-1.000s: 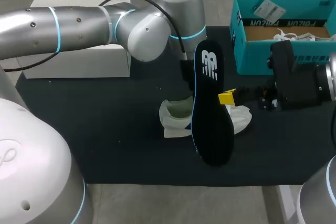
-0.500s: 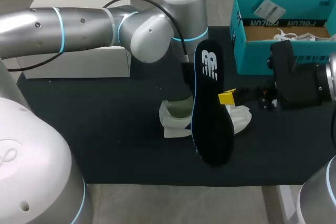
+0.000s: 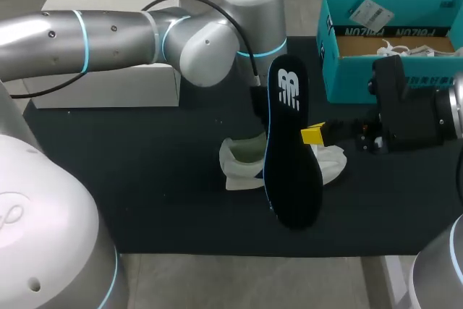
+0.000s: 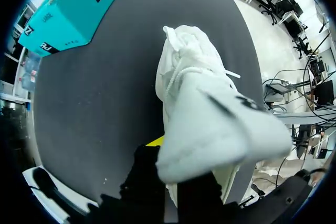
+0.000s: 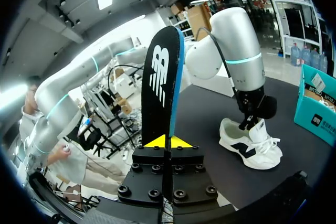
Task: Take the shoe out of the shoebox, open the shoe tongue, remove and reinsert the insole, then place the shoe into the shoebox
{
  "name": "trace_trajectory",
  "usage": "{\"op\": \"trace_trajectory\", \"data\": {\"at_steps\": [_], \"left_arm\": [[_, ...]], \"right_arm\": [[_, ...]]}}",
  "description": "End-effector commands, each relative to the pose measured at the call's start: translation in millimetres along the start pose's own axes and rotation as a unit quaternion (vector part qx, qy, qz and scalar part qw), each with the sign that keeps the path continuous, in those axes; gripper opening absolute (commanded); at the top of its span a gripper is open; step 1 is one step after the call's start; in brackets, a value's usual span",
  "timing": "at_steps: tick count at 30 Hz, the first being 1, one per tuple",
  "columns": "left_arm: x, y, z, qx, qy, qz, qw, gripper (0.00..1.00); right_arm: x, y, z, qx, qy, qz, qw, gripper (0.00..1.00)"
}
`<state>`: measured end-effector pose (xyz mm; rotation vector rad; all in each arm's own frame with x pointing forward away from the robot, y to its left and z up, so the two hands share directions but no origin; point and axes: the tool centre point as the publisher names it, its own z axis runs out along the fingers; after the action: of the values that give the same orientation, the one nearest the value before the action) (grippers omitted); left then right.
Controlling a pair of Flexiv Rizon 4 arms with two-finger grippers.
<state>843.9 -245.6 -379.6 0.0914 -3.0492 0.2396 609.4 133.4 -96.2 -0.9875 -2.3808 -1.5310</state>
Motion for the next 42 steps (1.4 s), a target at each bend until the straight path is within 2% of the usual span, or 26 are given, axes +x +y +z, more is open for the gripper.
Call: {"op": "trace_trajectory", "data": {"at_steps": [1, 5, 6, 8, 9, 10, 11, 15, 16, 17, 18, 20, 21, 22, 23, 24, 25, 26, 28, 29, 33, 35, 36, 37, 42], "left_arm": [[-2.4, 2.9, -2.7, -0.002, 0.007, 0.013, 1.0, 0.0], [-8.1, 6.9, -19.3, -0.004, 0.023, 0.061, 0.998, 0.0], [-9.4, 6.0, -23.7, -0.014, 0.034, 0.082, 0.996, 0.0], [-10.4, 4.8, -34.4, -0.004, 0.037, 0.129, 0.991, 0.0], [-11.5, 2.7, -37.9, -0.017, 0.053, 0.156, 0.986, 0.0], [-11.9, 1.9, -42.3, -0.008, 0.047, 0.173, 0.984, 0.0], [-12.9, 0.6, -46.4, -0.03, 0.06, 0.191, 0.979, 0.0], [-13.0, -3.1, -56.7, -0.035, 0.083, 0.277, 0.957, 0.0], [-12.6, -3.5, -59.7, -0.039, 0.098, 0.314, 0.944, 0.0], [-10.0, -5.9, -61.3, -0.037, 0.11, 0.372, 0.921, 0.0], [-8.3, -6.5, -63.0, -0.043, 0.112, 0.389, 0.913, 0.0], [-5.2, -10.7, -64.5, -0.05, 0.145, 0.469, 0.87, 0.0], [-5.0, -11.4, -66.5, -0.057, 0.154, 0.488, 0.857, 0.0], [-1.2, -14.4, -66.6, -0.069, 0.168, 0.539, 0.822, 0.0], [1.4, -14.4, -70.0, -0.05, 0.16, 0.564, 0.809, 0.0], [1.4, -14.5, -72.2, -0.063, 0.162, 0.586, 0.792, 0.0], [4.0, -14.2, -73.4, -0.056, 0.156, 0.621, 0.766, 0.0], [2.8, -12.4, -76.5, -0.043, 0.147, 0.629, 0.762, 0.0], [0.5, -8.8, -78.1, -0.041, 0.14, 0.661, 0.736, 0.0], [-3.1, -6.6, -79.1, -0.034, 0.136, 0.661, 0.737, 0.0], [-10.6, 0.5, -82.7, -0.025, 0.101, 0.711, 0.695, 0.0], [-12.8, 1.6, -84.1, -0.021, 0.09, 0.719, 0.689, 0.0], [-14.7, 1.2, -84.7, -0.026, 0.072, 0.717, 0.693, 0.0], [-18.4, 0.8, -85.5, -0.016, 0.063, 0.701, 0.711, 0.0], [-18.4, 0.8, -85.5, -0.016, 0.063, 0.701, 0.711, 0.0]], "right_arm": [[3.0, -2.8, 1.1, -0.002, -0.004, 0.001, 1.0, 0.0], [3.0, -2.8, 1.1, -0.002, -0.004, 0.001, 1.0, 0.0], [3.0, -2.8, 1.1, -0.002, -0.004, 0.001, 1.0, 0.0], [3.0, -2.8, 1.1, -0.002, -0.004, 0.001, 1.0, 0.0], [3.0, -2.8, 1.1, -0.002, -0.004, 0.001, 1.0, 0.0], [3.0, -2.8, 1.1, -0.002, -0.004, 0.001, 1.0, 0.0], [3.0, -2.8, 1.1, -0.002, -0.004, 0.001, 1.0, 0.0], [3.0, -2.8, 1.1, -0.002, -0.004, 0.001, 1.0, 0.0], [3.0, -2.8, 1.1, -0.002, -0.004, 0.001, 1.0, 0.0], [3.0, -2.8, 1.1, -0.002, -0.004, 0.001, 1.0, 0.0], [3.0, -2.8, 1.1, -0.002, -0.004, 0.001, 1.0, 0.0], [3.0, -2.8, 1.1, -0.002, -0.004, 0.001, 1.0, 0.0], [3.0, -2.8, 1.1, -0.002, -0.004, 0.001, 1.0, 0.0], [3.0, -2.8, 1.1, -0.002, -0.004, 0.001, 1.0, 0.0], [3.0, -2.8, 1.1, -0.002, -0.004, 0.001, 1.0, 0.0], [3.0, -2.8, 1.1, -0.002, -0.004, 0.001, 1.0, 0.0], [3.0, -2.8, 1.1, -0.002, -0.004, 0.001, 1.0, 0.0], [3.0, -2.8, 1.1, -0.002, -0.004, 0.001, 1.0, 0.0], [3.0, -2.8, 1.1, -0.002, -0.004, 0.001, 1.0, 0.0], [3.0, -2.8, 1.1, -0.002, -0.004, 0.001, 1.0, 0.0], [3.0, -2.8, 1.1, -0.002, -0.004, 0.001, 1.0, 0.0], [3.0, -2.8, 1.1, -0.002, -0.004, 0.001, 1.0, 0.0], [3.0, -2.8, 1.1, -0.002, -0.004, 0.001, 1.0, 0.0], [3.0, -2.8, 1.1, -0.002, -0.004, 0.001, 1.0, 0.0], [3.0, -2.8, 1.1, -0.002, -0.004, 0.001, 1.0, 0.0]]}}
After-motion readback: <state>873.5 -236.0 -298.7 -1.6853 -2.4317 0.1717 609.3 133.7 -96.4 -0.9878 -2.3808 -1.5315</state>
